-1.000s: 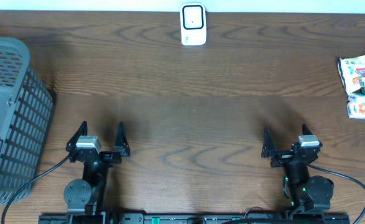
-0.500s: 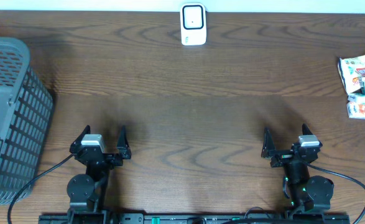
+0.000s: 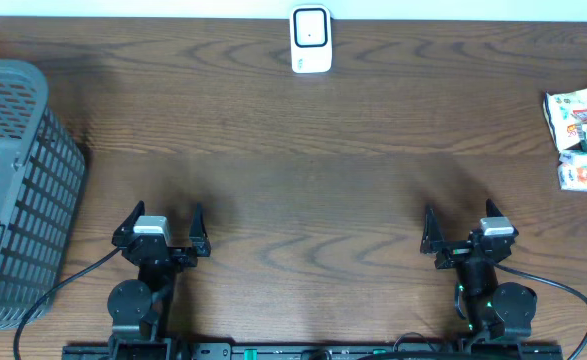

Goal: Scan the item barcode

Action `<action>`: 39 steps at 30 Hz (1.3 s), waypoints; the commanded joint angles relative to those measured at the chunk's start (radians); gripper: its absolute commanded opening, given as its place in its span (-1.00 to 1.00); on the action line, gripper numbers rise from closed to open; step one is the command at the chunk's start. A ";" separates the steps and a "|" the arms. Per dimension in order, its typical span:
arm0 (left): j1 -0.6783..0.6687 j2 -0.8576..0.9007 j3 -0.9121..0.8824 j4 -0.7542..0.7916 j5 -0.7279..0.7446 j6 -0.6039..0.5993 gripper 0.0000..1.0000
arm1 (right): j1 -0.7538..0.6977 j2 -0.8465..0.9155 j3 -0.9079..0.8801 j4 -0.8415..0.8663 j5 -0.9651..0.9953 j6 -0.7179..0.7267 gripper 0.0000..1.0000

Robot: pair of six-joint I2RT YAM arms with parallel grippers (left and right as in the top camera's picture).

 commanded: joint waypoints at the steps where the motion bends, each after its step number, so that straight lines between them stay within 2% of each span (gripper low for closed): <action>1: 0.005 -0.009 -0.008 -0.049 0.028 0.018 0.96 | 0.006 -0.006 0.000 -0.004 0.004 -0.015 0.98; 14: 0.004 -0.009 -0.008 -0.050 0.017 0.018 0.95 | 0.006 -0.006 0.000 -0.004 0.004 -0.015 0.99; 22: 0.004 -0.009 -0.008 -0.050 0.018 0.070 0.95 | 0.006 -0.006 0.000 -0.004 0.004 -0.015 0.99; 39: 0.004 -0.009 -0.008 -0.052 0.010 0.042 0.96 | 0.006 -0.006 0.000 -0.004 0.004 -0.015 0.98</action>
